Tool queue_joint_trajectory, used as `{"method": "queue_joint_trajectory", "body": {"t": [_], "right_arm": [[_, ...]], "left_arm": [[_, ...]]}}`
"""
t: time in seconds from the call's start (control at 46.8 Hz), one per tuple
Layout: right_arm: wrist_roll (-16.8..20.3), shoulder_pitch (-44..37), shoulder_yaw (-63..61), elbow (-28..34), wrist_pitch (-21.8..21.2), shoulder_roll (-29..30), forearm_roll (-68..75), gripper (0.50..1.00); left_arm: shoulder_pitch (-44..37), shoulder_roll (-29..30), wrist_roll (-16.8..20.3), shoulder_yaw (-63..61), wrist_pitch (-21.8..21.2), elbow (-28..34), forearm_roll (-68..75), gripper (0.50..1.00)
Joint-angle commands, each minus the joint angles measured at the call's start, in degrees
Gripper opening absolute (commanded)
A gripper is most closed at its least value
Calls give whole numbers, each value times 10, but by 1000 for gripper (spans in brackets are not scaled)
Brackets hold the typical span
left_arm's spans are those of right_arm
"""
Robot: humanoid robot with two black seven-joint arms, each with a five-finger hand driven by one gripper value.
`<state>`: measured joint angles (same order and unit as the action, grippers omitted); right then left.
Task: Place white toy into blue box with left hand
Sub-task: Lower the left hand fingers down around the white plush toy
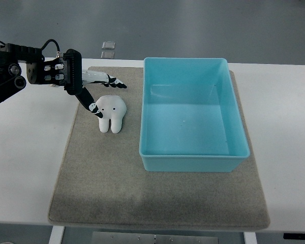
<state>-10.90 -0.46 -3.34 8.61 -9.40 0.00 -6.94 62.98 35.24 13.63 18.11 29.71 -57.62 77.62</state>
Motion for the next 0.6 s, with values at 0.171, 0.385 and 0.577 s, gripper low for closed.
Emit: {"method": "queue_joint_trajectory", "body": {"t": [0.171,0.385,0.577], "right_arm": [[0,0,0,0,0,0,0,936],[0,0,0,0,0,0,0,936],[0,-1,0,0,0,0,0,936]], "left_arm": [[-1,0,0,0,-1,2,2,986],[-1,-1,0,0,-1,1,1,988],[-2,-2,-1,0,0,5,2,988]]}}
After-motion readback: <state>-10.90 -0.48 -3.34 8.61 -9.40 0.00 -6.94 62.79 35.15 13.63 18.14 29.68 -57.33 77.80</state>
